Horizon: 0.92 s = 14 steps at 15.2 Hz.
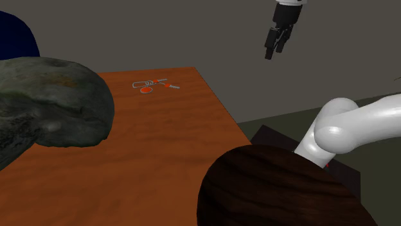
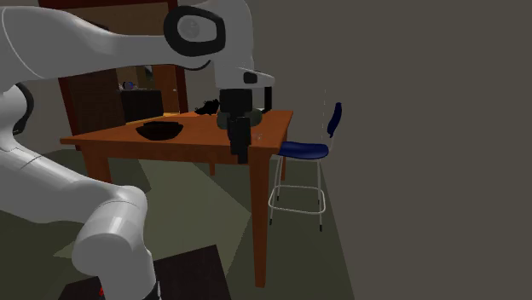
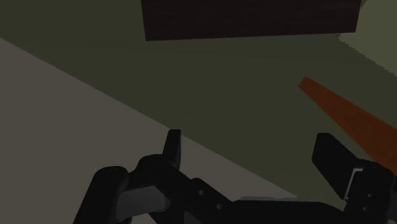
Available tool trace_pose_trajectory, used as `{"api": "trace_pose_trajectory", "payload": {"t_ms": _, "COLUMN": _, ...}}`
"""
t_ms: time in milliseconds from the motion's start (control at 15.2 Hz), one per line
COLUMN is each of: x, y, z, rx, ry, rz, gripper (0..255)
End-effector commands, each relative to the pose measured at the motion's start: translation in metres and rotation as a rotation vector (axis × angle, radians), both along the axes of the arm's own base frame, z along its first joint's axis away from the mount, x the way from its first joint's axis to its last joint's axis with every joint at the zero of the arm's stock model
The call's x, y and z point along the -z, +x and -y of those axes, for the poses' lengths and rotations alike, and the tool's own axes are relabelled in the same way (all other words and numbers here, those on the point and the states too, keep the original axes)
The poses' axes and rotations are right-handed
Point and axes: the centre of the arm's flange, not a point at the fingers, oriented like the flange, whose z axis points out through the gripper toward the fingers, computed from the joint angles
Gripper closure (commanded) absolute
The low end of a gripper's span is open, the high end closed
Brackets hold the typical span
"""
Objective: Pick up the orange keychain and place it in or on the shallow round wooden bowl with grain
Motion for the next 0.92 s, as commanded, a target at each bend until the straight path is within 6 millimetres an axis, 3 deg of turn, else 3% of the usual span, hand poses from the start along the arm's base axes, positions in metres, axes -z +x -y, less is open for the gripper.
{"api": "trace_pose_trajectory", "payload": {"t_ms": 0, "x": 0.0, "y": 0.0, "z": 0.0, "rx": 0.0, "ry": 0.0, "rz": 0.0, "gripper": 0}}
{"api": "trace_pose_trajectory", "payload": {"t_ms": 858, "x": 0.004, "y": 0.095, "z": -0.136, "rx": -0.29, "ry": 0.033, "rz": -0.006, "gripper": 0}}
